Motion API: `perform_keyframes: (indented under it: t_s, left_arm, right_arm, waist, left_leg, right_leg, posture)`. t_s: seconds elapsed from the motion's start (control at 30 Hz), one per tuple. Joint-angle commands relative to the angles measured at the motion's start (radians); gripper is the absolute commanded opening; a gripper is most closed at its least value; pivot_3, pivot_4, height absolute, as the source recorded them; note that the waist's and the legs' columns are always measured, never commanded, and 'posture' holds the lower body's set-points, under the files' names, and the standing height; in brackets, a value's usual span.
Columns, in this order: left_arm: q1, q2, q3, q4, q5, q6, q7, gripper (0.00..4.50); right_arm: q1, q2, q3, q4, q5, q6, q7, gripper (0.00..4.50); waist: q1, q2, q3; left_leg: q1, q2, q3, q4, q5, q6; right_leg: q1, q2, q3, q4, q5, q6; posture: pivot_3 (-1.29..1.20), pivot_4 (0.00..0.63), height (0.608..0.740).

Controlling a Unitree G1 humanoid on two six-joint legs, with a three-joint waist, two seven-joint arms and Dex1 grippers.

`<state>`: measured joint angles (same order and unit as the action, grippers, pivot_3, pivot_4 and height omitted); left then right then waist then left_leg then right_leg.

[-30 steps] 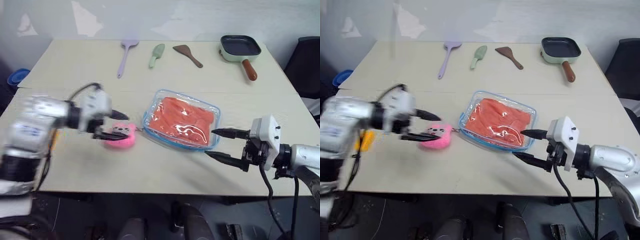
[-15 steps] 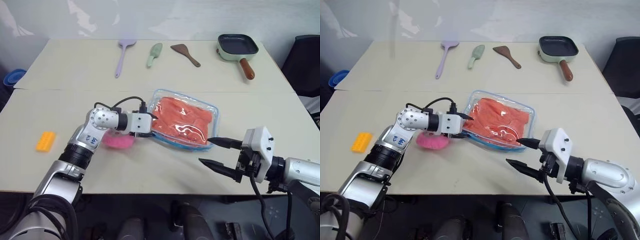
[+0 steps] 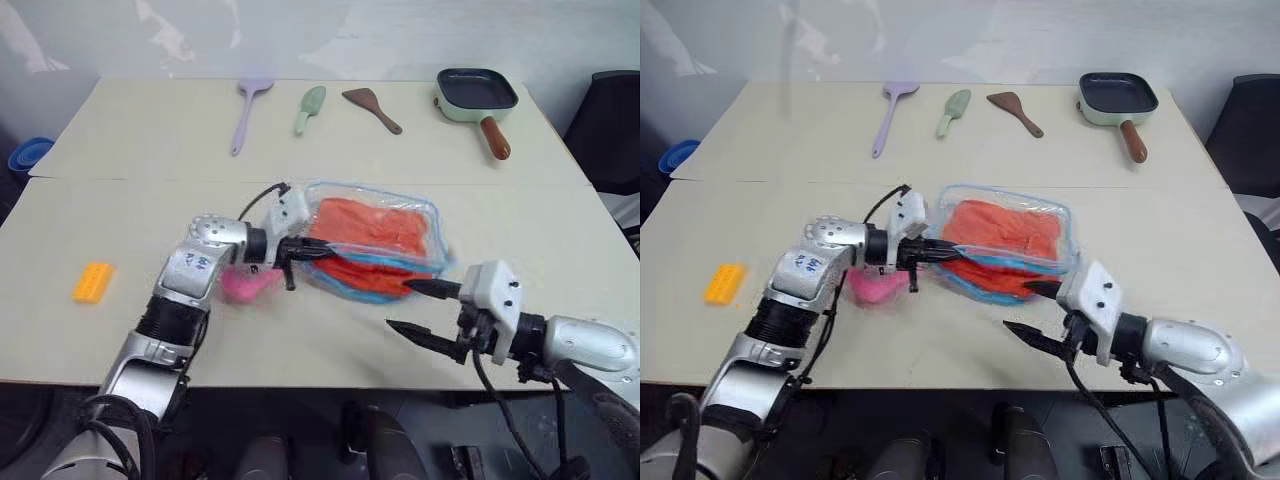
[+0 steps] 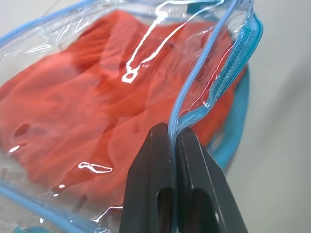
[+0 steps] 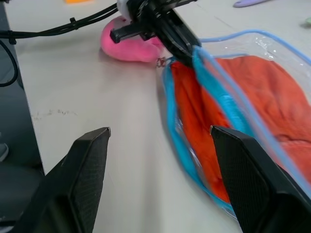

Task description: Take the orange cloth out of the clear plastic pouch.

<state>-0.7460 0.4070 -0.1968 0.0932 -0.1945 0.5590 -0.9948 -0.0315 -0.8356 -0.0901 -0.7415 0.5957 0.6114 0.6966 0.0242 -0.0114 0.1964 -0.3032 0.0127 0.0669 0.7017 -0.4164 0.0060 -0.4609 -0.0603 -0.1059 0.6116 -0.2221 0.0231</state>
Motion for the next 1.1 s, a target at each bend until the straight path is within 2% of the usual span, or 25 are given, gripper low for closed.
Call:
perform_keyframes:
  t_s: [0.03, 0.17, 0.27, 0.4, 0.6, 0.83, 0.87, 0.97, 1.03, 1.1]
  left_arm:
    - [0.028, -0.011, -0.007, -0.113, -0.008, 0.025, 0.044, 0.00]
    - [0.052, -0.001, -0.026, -0.149, 0.008, 0.013, 0.066, 0.00]
    - [0.061, 0.004, -0.032, -0.157, 0.014, 0.002, 0.078, 0.00]
    - [0.068, 0.007, -0.039, -0.162, 0.021, -0.014, 0.092, 0.00]
    - [0.095, 0.026, -0.053, -0.176, 0.035, -0.076, 0.079, 0.00]
    - [0.134, 0.107, -0.130, -0.171, 0.140, -0.296, 0.027, 0.00]
    - [0.134, 0.115, -0.133, -0.169, 0.144, -0.316, 0.016, 0.47]
    - [0.130, 0.124, -0.131, -0.169, 0.148, -0.346, 0.007, 1.20]
    - [0.124, 0.130, -0.127, -0.163, 0.159, -0.375, 0.007, 1.90]
    - [0.120, 0.146, -0.113, -0.158, 0.150, -0.400, -0.015, 2.41]
  right_arm:
    - [-0.085, 0.037, 0.091, 0.078, -0.138, -0.063, -0.046, 2.59]
    - [-0.178, 0.069, 0.192, 0.186, -0.282, -0.132, -0.059, 2.59]
    - [-0.229, 0.088, 0.245, 0.273, -0.373, -0.159, -0.073, 3.18]
    - [-0.249, 0.099, 0.266, 0.320, -0.422, -0.198, -0.051, 4.46]
    - [-0.223, 0.105, 0.249, 0.292, -0.434, -0.201, -0.038, 4.49]
    - [-0.206, 0.106, 0.248, 0.278, -0.448, -0.207, -0.031, 4.49]
    - [-0.201, 0.103, 0.245, 0.271, -0.446, -0.208, -0.026, 4.50]
    - [-0.186, 0.098, 0.237, 0.252, -0.432, -0.211, -0.007, 4.50]
    - [-0.177, 0.095, 0.232, 0.242, -0.431, -0.214, 0.002, 4.50]
    - [-0.169, 0.093, 0.225, 0.231, -0.429, -0.212, 0.009, 4.50]
  waist:
    - [-0.002, 0.000, 0.000]
    - [-0.002, 0.000, 0.000]
    - [-0.001, 0.000, 0.000]
    - [0.001, 0.000, 0.000]
    - [0.000, 0.000, 0.000]
    - [-0.001, 0.000, 0.000]
    - [-0.001, 0.000, 0.000]
    - [0.000, 0.000, 0.000]
    - [0.000, 0.000, 0.000]
    - [0.000, 0.000, 0.000]
  left_leg:
    - [0.000, 0.000, 0.000, 0.000, 0.000, 0.000]
    - [0.001, 0.000, 0.001, 0.000, 0.001, -0.002]
    - [0.001, 0.000, 0.001, 0.000, 0.001, -0.002]
    - [0.000, 0.000, 0.000, 0.000, 0.001, -0.002]
    - [0.000, 0.000, 0.000, 0.000, 0.001, -0.002]
    - [0.000, 0.001, 0.000, 0.000, 0.001, -0.002]
    - [0.000, 0.001, 0.000, 0.000, 0.001, -0.002]
    - [0.000, 0.000, 0.000, 0.000, 0.001, -0.002]
    - [0.000, 0.000, 0.000, 0.000, 0.001, -0.002]
    - [0.000, 0.000, 0.000, 0.000, 0.001, -0.002]
  right_leg:
    - [0.000, 0.000, 0.000, 0.000, 0.000, 0.000]
    - [-0.001, 0.000, 0.001, 0.001, 0.000, 0.000]
    - [-0.001, 0.000, 0.001, 0.001, 0.000, -0.001]
    - [-0.001, 0.000, 0.000, 0.001, 0.000, -0.001]
    - [-0.001, 0.000, 0.000, 0.001, 0.000, -0.001]
    - [-0.001, 0.000, 0.000, 0.001, 0.000, -0.001]
    - [-0.001, 0.000, 0.000, 0.000, 0.000, -0.001]
    - [-0.001, 0.000, 0.000, 0.000, 0.000, -0.001]
    - [-0.001, 0.000, -0.001, 0.000, 0.000, -0.001]
    - [-0.001, 0.000, 0.000, 0.000, 0.000, -0.001]
  posture:
    - [0.00, 0.150, 0.740]
    - [0.00, 0.150, 0.740]
    - [0.00, 0.150, 0.740]
    - [0.00, 0.150, 0.740]
    - [0.00, 0.150, 0.740]
    - [0.00, 0.150, 0.740]
    - [0.00, 0.150, 0.740]
    - [0.00, 0.150, 0.740]
    - [0.00, 0.150, 0.740]
    - [0.00, 0.150, 0.740]
